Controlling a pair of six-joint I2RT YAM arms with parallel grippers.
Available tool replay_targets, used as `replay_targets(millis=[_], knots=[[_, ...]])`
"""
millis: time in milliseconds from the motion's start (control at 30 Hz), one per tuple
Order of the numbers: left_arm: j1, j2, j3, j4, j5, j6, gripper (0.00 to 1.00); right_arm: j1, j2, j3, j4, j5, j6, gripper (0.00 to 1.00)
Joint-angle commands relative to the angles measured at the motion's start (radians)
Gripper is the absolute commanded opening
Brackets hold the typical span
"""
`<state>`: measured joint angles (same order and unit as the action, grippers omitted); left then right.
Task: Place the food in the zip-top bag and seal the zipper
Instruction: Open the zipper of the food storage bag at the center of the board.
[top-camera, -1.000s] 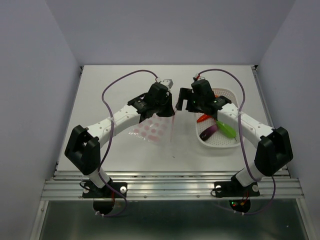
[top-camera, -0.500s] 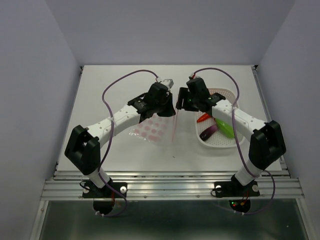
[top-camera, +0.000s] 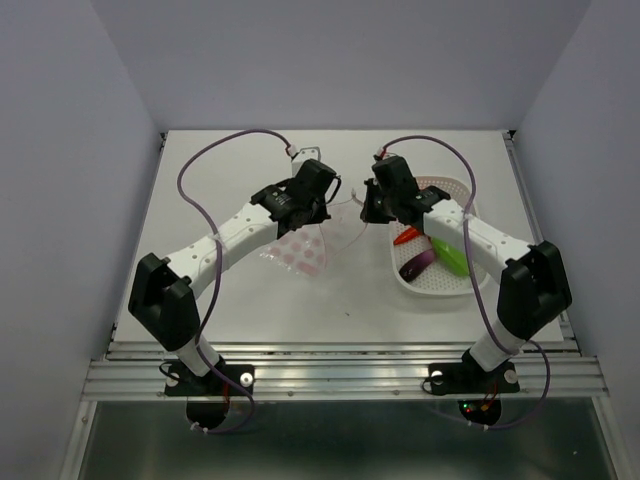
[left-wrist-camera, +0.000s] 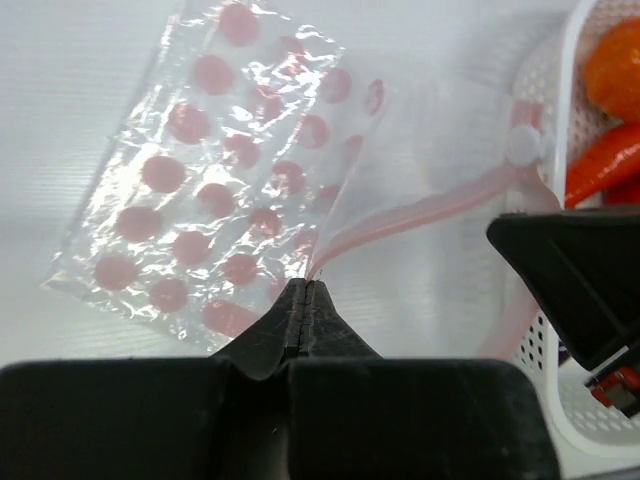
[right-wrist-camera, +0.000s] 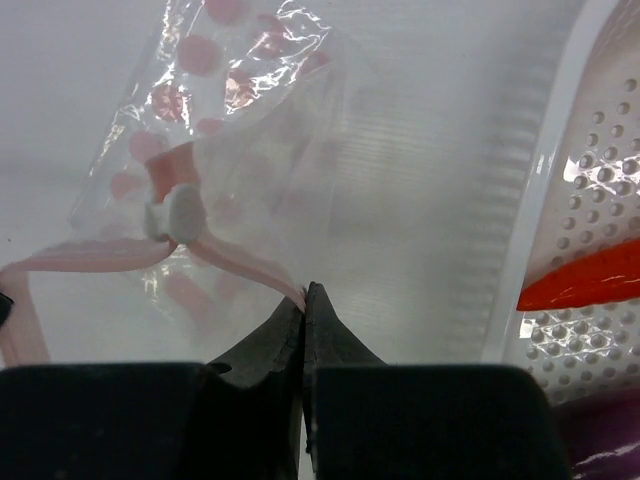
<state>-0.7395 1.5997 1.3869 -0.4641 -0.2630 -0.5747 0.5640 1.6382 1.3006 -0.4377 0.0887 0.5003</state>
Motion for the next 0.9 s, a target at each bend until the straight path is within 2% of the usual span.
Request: replay_targets(millis=[0,100,167,400,433,533,567,633,667,767,867], knots=[[0.0,-0.012,0.081,-0.171,-0.261,-0.049,0.0,0.005,-0.069,0.042,0.024,-0.003,-0.09,0.01],[0.0,-0.017,0.1,-0.222,-0.33,-0.074,0.0,0.005,-0.078,0.049,0.024,-0.015,-0.13,0.01],[0.0,-0.018,0.106,-0.217,-0.32,-0.068,0.0,0.014,-0.078,0.058,0.022,-0.049,-0.138,0.01],[0.0,-0.053,0.057,-0.035,-0.033,0.047,0.01,0.039,-0.069,0.12,0.047,-0.122,-0.166,0.01],[-0.001,-0.052,0.057,-0.024,-0.006,0.05,0.13,0.039,-0.069,0.124,0.045,-0.122,-0.163,0.01],[-0.001,-0.046,0.06,-0.019,-0.008,0.047,0.23,0.048,-0.064,0.144,0.034,-0.138,-0.151,0.01],[-0.001,-0.044,0.06,-0.021,-0.015,0.047,0.36,0.048,-0.063,0.146,0.028,-0.144,-0.149,0.01],[-0.001,-0.038,0.058,-0.022,-0.012,0.047,0.43,0.048,-0.069,0.144,0.028,-0.15,-0.144,0.01],[-0.001,-0.037,0.058,-0.021,-0.004,0.05,0.49,0.048,-0.072,0.144,0.028,-0.161,-0.143,0.01],[-0.001,-0.038,0.044,0.002,0.033,0.062,0.59,0.048,-0.077,0.144,0.028,-0.171,-0.128,0.01],[-0.003,-0.047,0.024,0.039,0.071,0.076,0.59,0.048,-0.08,0.143,0.028,-0.179,-0.121,0.01]])
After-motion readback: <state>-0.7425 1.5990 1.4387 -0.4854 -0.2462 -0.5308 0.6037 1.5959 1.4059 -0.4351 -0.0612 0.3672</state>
